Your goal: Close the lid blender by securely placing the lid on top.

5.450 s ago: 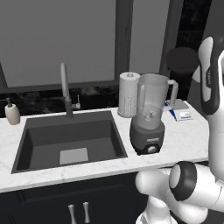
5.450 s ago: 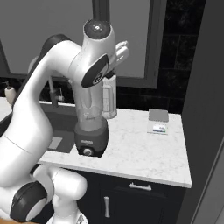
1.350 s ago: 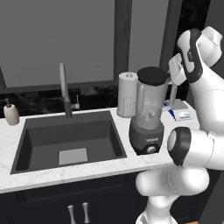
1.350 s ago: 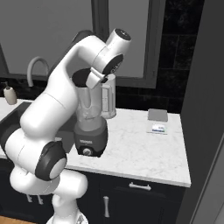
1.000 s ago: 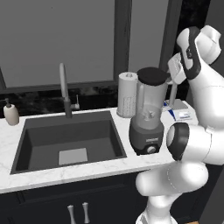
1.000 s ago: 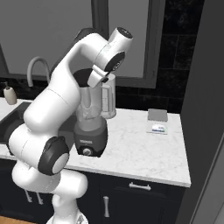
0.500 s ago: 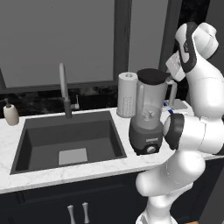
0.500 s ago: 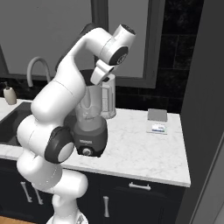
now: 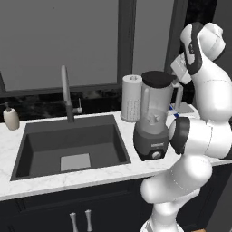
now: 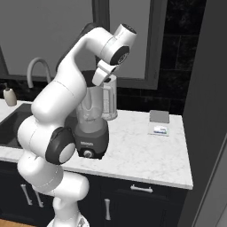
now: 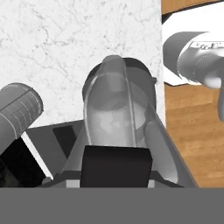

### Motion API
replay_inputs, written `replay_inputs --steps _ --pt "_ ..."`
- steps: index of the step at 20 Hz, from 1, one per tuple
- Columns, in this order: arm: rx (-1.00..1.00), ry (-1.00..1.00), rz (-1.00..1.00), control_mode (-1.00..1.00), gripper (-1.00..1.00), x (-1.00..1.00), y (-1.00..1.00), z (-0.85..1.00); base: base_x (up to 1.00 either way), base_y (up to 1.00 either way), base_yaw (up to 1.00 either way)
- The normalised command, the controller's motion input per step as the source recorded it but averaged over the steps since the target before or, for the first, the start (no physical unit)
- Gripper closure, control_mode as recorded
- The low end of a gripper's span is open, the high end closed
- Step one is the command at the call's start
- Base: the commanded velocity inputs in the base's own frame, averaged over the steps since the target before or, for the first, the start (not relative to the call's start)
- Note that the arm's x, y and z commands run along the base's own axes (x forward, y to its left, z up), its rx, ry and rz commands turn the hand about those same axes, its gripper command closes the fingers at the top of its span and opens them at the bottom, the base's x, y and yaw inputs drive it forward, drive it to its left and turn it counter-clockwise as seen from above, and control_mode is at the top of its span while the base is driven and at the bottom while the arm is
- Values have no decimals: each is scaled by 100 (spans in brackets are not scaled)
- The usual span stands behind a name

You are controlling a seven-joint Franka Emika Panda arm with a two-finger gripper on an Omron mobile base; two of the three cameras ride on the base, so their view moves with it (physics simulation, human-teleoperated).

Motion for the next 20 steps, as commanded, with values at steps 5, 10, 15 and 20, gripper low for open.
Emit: replay_inputs --steps 5,10,15,20 --pt "0 -6 5 -100 100 0 13 1 0 0 0" --pt "0 -3 2 -100 100 -23 1 0 0 0 0" --pt "0 0 1 -100 100 -7 0 0 0 0 0" --pt "0 -1 0 -100 100 -6 9 0 0 0 0"
